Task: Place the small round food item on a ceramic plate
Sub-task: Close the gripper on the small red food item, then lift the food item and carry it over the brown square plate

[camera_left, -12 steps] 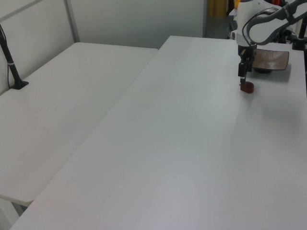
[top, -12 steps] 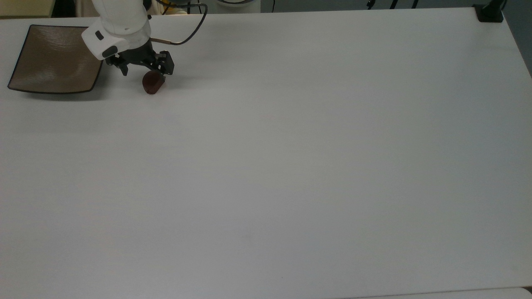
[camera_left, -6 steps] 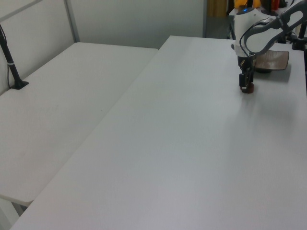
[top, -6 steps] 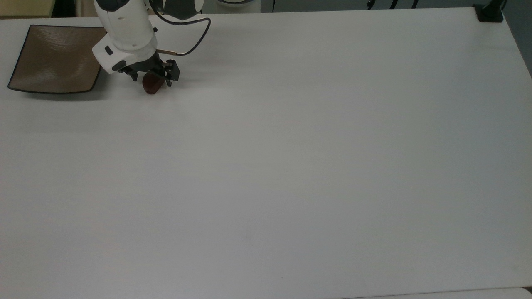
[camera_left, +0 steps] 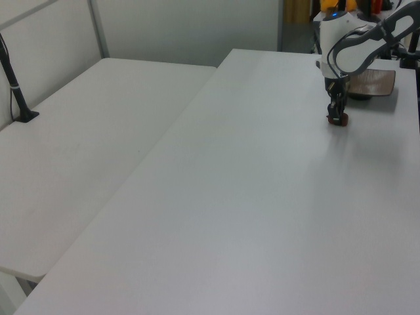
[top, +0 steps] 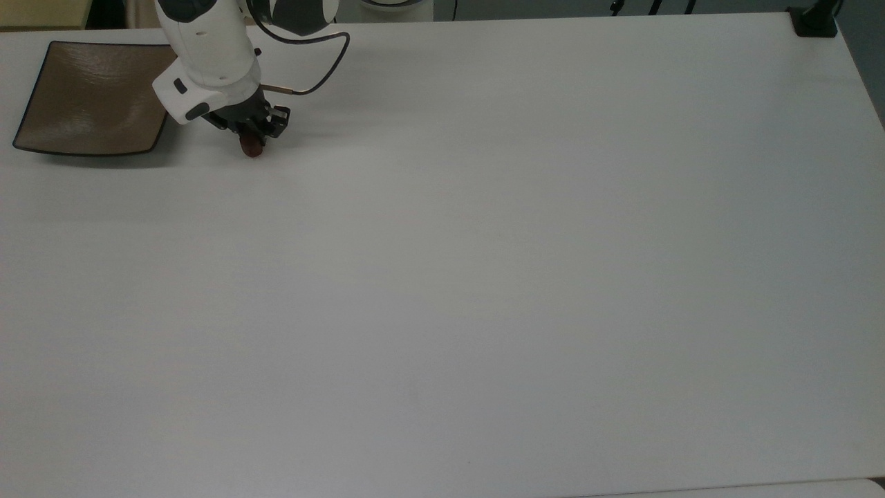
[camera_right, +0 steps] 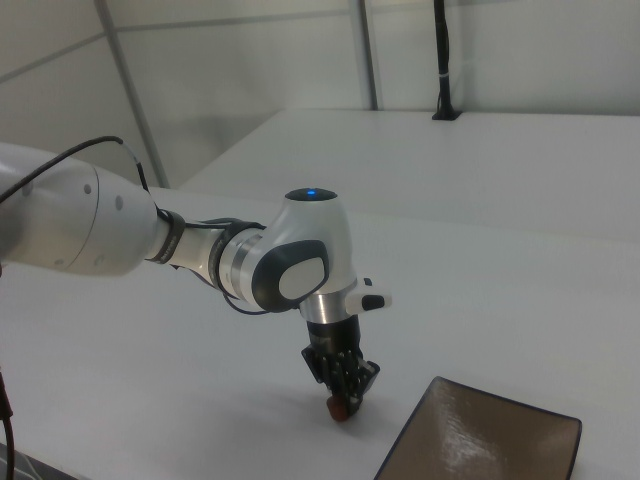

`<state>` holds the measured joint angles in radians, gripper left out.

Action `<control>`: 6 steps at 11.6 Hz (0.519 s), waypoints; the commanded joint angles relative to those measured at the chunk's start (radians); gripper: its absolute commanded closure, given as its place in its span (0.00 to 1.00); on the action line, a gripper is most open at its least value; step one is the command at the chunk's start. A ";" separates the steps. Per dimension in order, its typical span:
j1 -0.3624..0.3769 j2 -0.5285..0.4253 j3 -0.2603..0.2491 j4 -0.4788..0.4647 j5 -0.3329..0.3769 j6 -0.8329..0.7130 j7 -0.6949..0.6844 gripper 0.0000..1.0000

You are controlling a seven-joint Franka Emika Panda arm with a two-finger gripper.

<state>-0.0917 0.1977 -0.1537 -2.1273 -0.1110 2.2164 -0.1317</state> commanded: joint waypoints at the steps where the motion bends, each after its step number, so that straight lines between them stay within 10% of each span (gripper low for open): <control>1: -0.019 -0.049 0.003 0.001 0.002 0.005 -0.014 0.90; 6: -0.103 -0.129 -0.018 0.064 -0.036 -0.112 -0.268 0.90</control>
<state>-0.1526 0.1157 -0.1566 -2.0858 -0.1361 2.1576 -0.2669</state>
